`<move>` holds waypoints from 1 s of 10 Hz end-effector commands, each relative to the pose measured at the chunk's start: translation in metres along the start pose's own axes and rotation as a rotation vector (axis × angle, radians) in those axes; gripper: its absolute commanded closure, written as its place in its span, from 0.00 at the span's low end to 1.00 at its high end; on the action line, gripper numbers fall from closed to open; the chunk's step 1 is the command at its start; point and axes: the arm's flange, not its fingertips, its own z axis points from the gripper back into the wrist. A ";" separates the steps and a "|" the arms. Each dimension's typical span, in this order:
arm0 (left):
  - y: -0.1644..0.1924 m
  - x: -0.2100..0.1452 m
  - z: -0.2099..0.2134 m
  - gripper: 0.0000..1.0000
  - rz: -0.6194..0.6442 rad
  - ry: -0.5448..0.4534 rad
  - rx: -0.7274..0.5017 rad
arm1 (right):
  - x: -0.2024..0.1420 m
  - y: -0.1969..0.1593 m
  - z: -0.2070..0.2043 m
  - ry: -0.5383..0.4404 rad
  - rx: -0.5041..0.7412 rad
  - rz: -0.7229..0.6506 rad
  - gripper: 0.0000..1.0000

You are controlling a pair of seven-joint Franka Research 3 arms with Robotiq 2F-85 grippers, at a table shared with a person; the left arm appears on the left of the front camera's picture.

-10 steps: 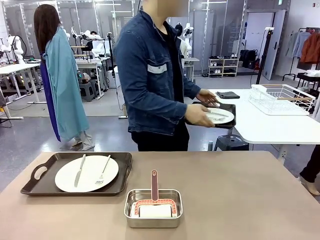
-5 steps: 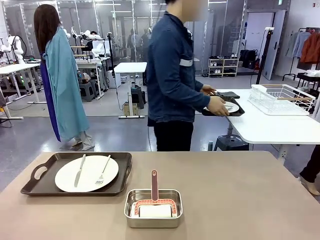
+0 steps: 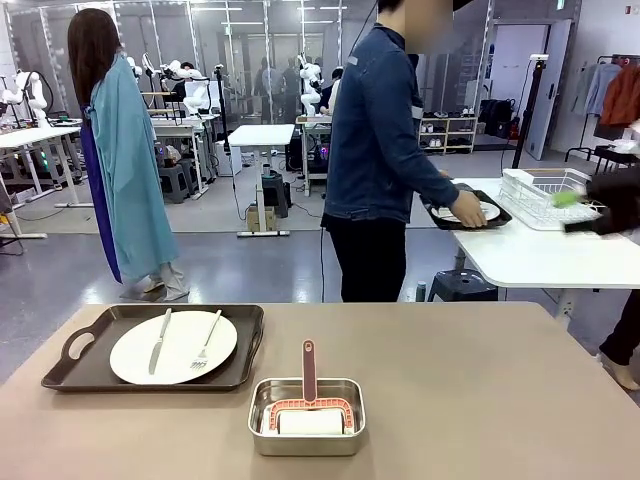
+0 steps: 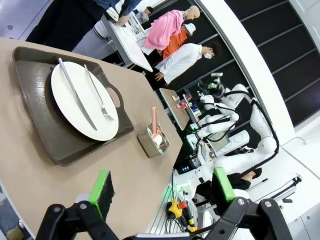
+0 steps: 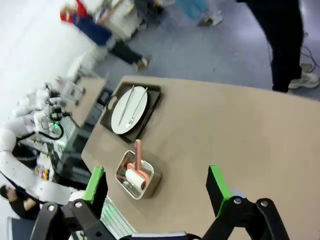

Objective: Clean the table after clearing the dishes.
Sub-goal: When the left (or right) Handle tray is removed, use the left hand (or right hand) to clean the left (or right) side of the table with the Lint Roller.

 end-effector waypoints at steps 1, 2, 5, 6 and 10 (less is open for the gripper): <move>-0.002 -0.002 0.001 0.00 0.002 0.012 0.013 | 0.088 0.028 -0.049 0.234 -0.087 0.171 0.00; -0.002 -0.002 0.001 0.00 0.002 0.012 0.013 | 0.122 0.057 -0.083 0.337 -0.094 0.270 0.00; -0.002 -0.002 0.001 0.00 0.002 0.012 0.013 | 0.157 0.128 -0.195 0.665 -0.102 0.560 0.00; -0.002 -0.002 0.001 0.00 0.002 0.012 0.013 | 0.156 0.144 -0.228 0.731 -0.084 0.621 0.00; -0.002 -0.002 0.001 0.00 0.002 0.012 0.013 | 0.096 0.189 -0.335 1.021 -0.038 0.844 0.00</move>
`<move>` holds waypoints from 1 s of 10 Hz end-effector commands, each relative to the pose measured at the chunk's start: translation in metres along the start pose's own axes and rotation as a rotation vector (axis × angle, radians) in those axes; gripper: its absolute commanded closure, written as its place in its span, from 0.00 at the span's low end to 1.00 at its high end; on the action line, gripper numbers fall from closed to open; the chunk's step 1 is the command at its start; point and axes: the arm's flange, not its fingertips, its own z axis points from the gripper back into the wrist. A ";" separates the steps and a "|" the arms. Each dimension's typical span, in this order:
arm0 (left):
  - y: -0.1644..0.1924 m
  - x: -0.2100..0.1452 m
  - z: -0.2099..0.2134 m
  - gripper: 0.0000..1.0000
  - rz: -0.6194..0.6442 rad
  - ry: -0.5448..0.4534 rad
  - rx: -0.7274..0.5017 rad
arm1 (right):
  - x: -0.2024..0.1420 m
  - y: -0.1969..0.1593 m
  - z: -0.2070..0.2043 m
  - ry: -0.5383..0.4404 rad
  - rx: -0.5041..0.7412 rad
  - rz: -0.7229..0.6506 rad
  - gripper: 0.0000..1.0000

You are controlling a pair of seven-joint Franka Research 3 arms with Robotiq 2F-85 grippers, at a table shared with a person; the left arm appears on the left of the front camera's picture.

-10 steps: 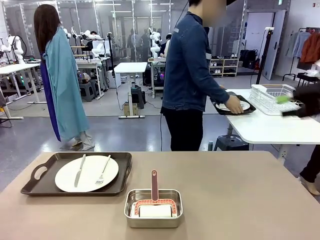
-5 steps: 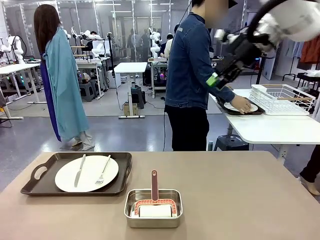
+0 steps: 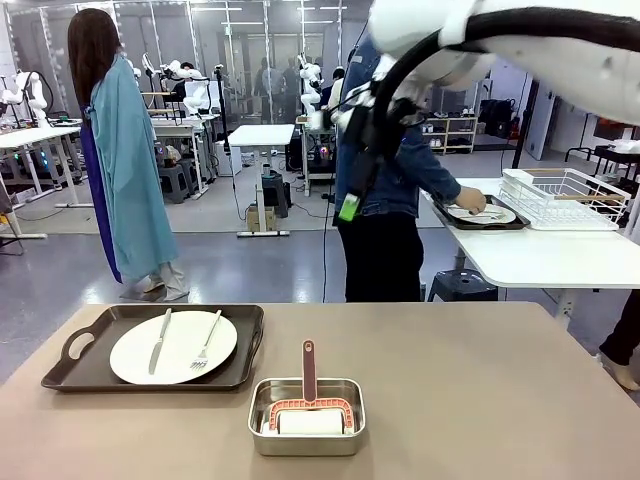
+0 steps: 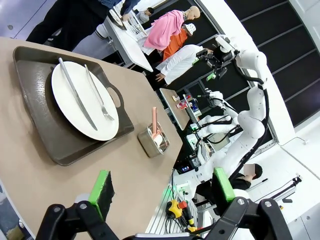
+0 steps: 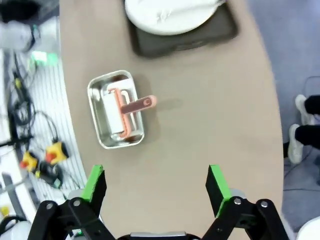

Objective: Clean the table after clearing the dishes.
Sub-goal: When the left (or right) Handle tray is removed, use the left hand (or right hand) to clean the left (or right) side of the table with the Lint Roller.

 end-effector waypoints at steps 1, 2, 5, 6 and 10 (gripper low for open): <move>-0.003 -0.002 0.001 0.00 0.002 0.012 0.013 | 0.011 0.001 -0.021 0.146 -0.037 0.114 0.00; -0.003 -0.002 0.001 0.00 0.002 0.012 0.013 | 0.014 0.005 -0.046 0.178 -0.045 0.180 0.00; -0.003 -0.002 0.001 0.00 0.002 0.012 0.013 | 0.013 0.004 -0.089 0.131 0.031 0.177 0.00; -0.003 -0.002 0.001 0.00 0.002 0.012 0.013 | 0.021 0.005 -0.075 0.193 0.002 0.180 0.00; -0.003 -0.002 0.001 0.00 0.002 0.012 0.013 | 0.021 0.005 -0.075 0.193 0.002 0.180 0.00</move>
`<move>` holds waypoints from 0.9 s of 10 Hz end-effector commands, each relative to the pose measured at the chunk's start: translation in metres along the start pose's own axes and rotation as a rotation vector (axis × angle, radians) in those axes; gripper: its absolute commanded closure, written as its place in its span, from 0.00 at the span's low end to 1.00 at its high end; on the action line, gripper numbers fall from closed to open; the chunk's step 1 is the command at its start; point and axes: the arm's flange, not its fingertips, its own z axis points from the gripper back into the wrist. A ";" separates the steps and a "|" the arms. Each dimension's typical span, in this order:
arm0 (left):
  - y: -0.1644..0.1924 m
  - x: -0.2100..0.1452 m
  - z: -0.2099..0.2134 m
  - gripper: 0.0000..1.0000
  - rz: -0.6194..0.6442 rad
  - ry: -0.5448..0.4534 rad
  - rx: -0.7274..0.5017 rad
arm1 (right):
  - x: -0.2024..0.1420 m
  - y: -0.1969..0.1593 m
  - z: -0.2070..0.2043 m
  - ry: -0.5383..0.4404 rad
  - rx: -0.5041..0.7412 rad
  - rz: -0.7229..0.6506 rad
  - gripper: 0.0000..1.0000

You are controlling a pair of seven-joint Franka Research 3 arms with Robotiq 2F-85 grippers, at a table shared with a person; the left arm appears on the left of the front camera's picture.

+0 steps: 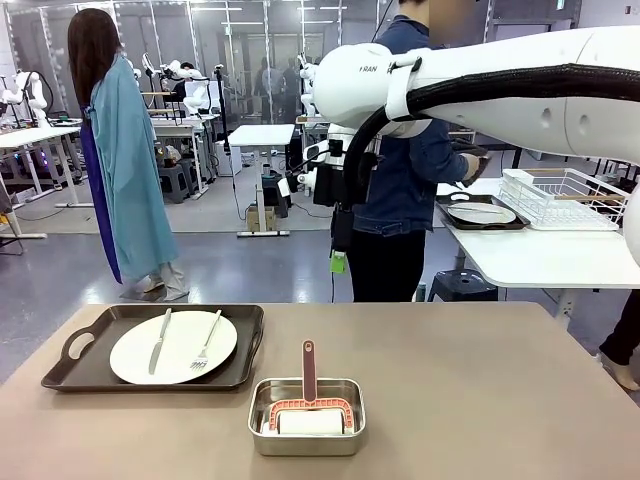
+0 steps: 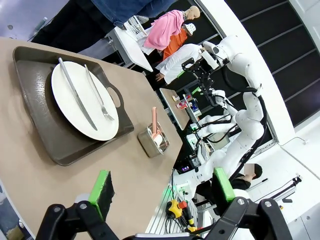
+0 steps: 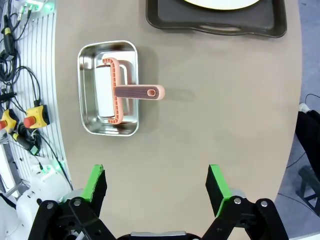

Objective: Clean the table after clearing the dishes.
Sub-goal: When the left (or right) Handle tray is removed, use the left hand (or right hand) to clean the left (or right) side of the table with the Lint Roller.

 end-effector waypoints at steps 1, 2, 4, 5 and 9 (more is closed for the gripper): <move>-0.003 -0.002 0.001 0.00 0.002 0.012 0.013 | 0.000 0.000 -0.001 0.001 0.002 0.000 0.00; -0.003 -0.002 0.001 0.00 0.002 0.012 0.013 | 0.015 -0.007 -0.011 0.033 0.001 0.007 0.00; -0.003 -0.002 0.001 0.00 0.002 0.012 0.013 | 0.034 -0.020 -0.033 0.080 0.079 0.031 0.00; -0.003 -0.002 0.001 0.00 0.002 0.012 0.013 | 0.040 -0.026 -0.046 0.074 0.113 0.044 0.00; -0.003 -0.002 0.001 0.00 0.002 0.012 0.013 | 0.061 -0.047 -0.108 0.079 0.209 0.105 0.00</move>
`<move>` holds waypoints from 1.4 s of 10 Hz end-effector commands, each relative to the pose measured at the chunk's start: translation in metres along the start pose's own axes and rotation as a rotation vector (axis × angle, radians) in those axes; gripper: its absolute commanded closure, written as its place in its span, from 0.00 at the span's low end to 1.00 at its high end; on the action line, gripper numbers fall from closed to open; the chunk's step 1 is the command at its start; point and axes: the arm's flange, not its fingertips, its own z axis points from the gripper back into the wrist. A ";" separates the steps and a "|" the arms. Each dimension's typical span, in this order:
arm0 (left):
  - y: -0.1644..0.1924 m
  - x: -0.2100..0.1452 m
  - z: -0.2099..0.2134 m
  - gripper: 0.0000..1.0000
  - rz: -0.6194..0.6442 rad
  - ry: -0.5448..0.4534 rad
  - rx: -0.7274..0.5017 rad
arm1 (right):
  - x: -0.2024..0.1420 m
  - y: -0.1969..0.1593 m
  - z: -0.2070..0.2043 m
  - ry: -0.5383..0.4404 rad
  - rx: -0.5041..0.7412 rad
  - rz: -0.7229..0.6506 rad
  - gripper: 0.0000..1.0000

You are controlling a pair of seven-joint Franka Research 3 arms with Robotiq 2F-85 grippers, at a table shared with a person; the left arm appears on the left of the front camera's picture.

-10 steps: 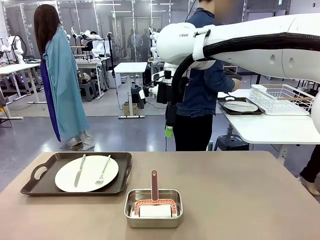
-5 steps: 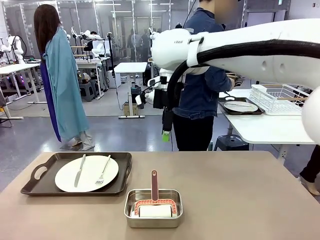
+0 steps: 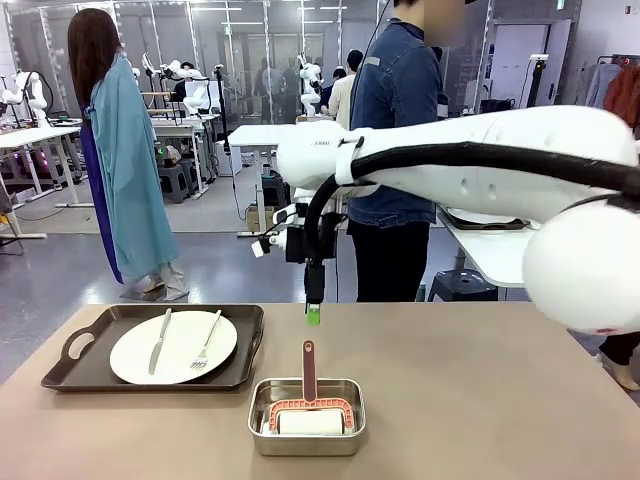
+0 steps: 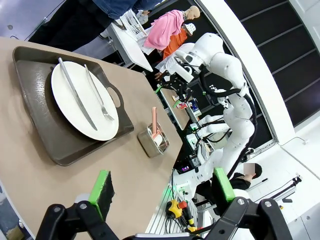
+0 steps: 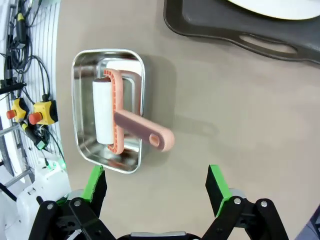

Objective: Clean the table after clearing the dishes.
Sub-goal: When the left (or right) Handle tray is removed, use the left hand (or right hand) to clean the left (or right) side of the table with the Lint Roller.

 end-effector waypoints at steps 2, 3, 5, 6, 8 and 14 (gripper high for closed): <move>-0.003 -0.002 0.001 0.00 0.002 0.011 0.013 | 0.021 -0.023 -0.001 0.003 0.018 0.070 0.00; -0.003 -0.002 0.001 0.00 0.002 0.011 0.013 | 0.027 -0.029 -0.006 0.013 0.045 0.086 0.00; -0.003 -0.002 0.001 0.00 0.002 0.011 0.013 | 0.038 -0.040 -0.016 0.047 0.130 0.111 0.00; -0.003 -0.002 0.001 0.00 0.002 0.011 0.013 | 0.040 -0.046 -0.022 0.052 0.179 0.109 0.00; -0.003 -0.002 0.001 0.00 0.002 0.011 0.013 | 0.048 -0.053 -0.034 0.066 0.254 0.102 0.00; -0.003 -0.002 0.001 0.00 0.002 0.011 0.013 | 0.053 -0.063 -0.062 0.072 0.391 0.076 0.00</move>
